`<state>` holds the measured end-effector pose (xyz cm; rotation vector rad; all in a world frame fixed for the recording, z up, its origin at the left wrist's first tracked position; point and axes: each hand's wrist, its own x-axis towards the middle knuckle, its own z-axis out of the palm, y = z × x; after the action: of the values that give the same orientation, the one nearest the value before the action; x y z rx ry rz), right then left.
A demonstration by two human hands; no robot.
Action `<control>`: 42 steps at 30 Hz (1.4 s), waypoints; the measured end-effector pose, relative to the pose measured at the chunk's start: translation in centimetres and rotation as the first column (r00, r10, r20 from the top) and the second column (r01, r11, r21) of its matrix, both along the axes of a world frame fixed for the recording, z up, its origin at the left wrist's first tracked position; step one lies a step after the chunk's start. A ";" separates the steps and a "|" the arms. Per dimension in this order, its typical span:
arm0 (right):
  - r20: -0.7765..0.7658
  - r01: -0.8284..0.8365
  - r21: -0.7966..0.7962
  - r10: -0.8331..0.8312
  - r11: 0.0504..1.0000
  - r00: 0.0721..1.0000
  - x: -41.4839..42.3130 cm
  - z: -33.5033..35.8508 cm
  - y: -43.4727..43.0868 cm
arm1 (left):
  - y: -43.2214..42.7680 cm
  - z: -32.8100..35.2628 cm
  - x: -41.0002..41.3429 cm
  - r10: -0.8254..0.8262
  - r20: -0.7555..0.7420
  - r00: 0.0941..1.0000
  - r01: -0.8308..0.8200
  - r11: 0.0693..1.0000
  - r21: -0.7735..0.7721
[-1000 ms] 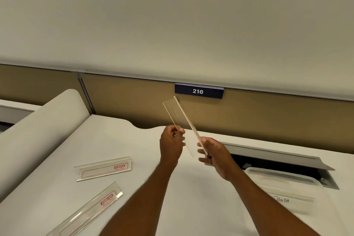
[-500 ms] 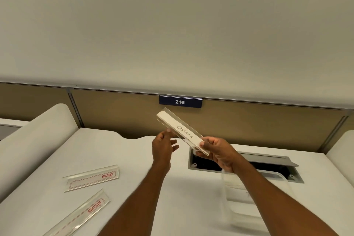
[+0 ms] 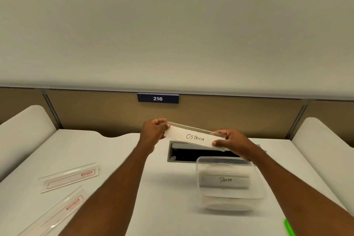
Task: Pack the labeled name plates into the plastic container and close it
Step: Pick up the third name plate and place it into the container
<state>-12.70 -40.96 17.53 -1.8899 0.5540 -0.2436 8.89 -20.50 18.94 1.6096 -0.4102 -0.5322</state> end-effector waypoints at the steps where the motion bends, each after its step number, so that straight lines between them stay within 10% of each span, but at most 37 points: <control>1: -0.015 -0.003 -0.034 0.003 0.999 1.000 -1.0 0.0 -0.4 | -0.5 -0.3 -0.6 -0.034 0.000 0.999 0.034 0.999 0.021; 7: -0.130 0.017 -0.155 -0.037 0.988 0.991 -6.4 0.0 -2.6 | -3.3 -2.1 -5.3 -0.246 0.145 0.958 0.202 0.944 0.263; 19: -0.365 -0.117 -0.422 -0.051 0.899 0.930 -9.8 -3.9 -6.1 | -7.1 -7.9 -12.6 -0.374 0.479 0.794 -0.009 0.781 0.625; 42: -0.548 -0.372 -0.663 -0.082 0.650 0.832 -7.2 -10.3 -7.2 | -9.7 -12.9 -14.3 -0.521 0.585 0.621 -0.226 0.595 0.771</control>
<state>-19.93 -48.17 7.20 -2.8603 0.7275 0.2442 -5.42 -30.19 6.08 2.7271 -1.1209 -0.0676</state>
